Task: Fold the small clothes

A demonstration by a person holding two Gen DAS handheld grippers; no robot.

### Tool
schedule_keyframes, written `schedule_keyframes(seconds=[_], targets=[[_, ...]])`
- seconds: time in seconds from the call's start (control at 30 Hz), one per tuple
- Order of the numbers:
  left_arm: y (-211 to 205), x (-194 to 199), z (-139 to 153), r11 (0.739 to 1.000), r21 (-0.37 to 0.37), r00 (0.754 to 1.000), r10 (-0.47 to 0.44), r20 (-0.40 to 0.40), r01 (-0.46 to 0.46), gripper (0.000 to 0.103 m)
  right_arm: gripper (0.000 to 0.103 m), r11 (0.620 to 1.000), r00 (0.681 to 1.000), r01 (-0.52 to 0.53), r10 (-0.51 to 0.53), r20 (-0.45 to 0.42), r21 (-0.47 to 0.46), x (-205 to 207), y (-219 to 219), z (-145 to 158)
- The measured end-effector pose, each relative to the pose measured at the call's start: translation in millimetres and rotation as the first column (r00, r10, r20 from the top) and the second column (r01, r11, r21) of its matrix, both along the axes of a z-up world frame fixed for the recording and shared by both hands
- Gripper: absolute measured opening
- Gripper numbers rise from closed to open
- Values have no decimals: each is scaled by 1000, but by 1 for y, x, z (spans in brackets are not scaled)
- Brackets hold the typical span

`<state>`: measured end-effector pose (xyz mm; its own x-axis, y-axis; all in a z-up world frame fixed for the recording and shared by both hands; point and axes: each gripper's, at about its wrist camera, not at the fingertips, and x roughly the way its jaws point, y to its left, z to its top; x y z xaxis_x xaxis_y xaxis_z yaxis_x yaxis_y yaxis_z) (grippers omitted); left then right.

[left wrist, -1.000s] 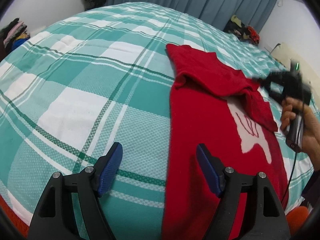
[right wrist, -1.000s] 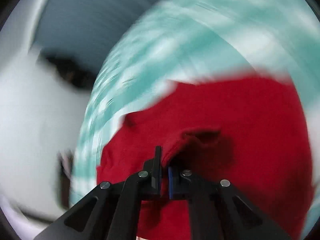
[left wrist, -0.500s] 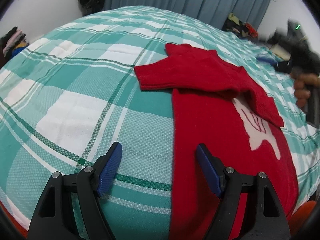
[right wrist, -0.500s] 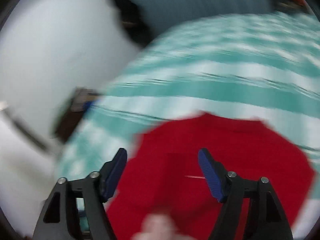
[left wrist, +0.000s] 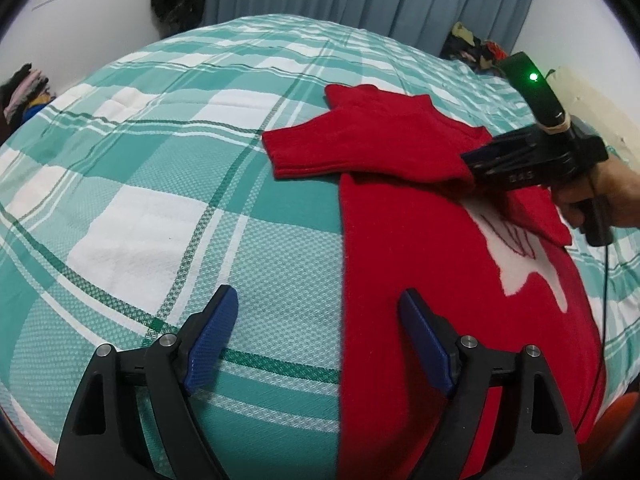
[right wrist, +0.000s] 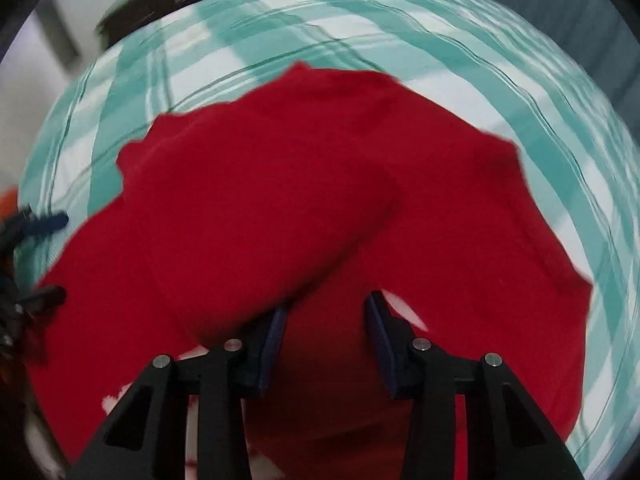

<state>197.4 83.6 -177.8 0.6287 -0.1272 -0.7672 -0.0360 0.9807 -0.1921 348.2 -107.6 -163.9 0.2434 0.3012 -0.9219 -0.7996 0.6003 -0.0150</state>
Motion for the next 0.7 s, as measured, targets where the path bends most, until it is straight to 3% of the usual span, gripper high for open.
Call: schedule_keyframes(seconds=[0.03, 0.13, 0.23, 0.3, 0.37, 0.4, 0.47, 0.53, 0.6, 0.67, 0.7], targets=[[0, 0, 0, 1000, -2, 1000, 0, 1, 0, 85, 9, 1000, 1000, -9, 9, 8, 9, 1, 6, 0], [0, 1, -1, 1000, 0, 1000, -3, 2, 3, 86, 6, 998, 998, 16, -20, 65, 56, 3, 16, 13], [1, -1, -1, 1000, -7, 1000, -4, 3, 4, 86, 6, 973, 996, 46, -63, 69, 225, -1, 14, 31], [0, -1, -1, 1000, -2, 1000, -6, 3, 6, 87, 14, 958, 991, 108, -126, 53, 264, 2, 11, 24], [0, -1, -1, 1000, 2, 1000, -9, 4, 9, 87, 46, 958, 984, 170, -178, 13, 231, 7, 6, 10], [0, -2, -1, 1000, 0, 1000, -10, 5, 10, 87, 49, 944, 979, 199, -203, -13, 262, 8, -5, 13], [0, -2, -1, 1000, -2, 1000, -12, 7, 12, 87, 53, 871, 963, 266, -260, -73, 414, 11, -41, 33], [0, -2, -2, 1000, 1, 1000, -12, 7, 12, 87, 61, 761, 928, 360, -350, -126, 540, 14, -96, 55], [0, -2, -2, 1000, 2, 1000, -11, 7, 11, 87, 63, 679, 855, 489, -499, -144, 547, 16, -155, 67], [0, -2, -2, 1000, 1, 1000, -10, 7, 10, 87, 63, 680, 766, 611, -637, -85, 405, 8, -207, 60], [0, -2, -2, 1000, 2, 1000, -9, 8, 9, 87, 63, 687, 751, 632, -658, -63, 358, 2, -219, 55]])
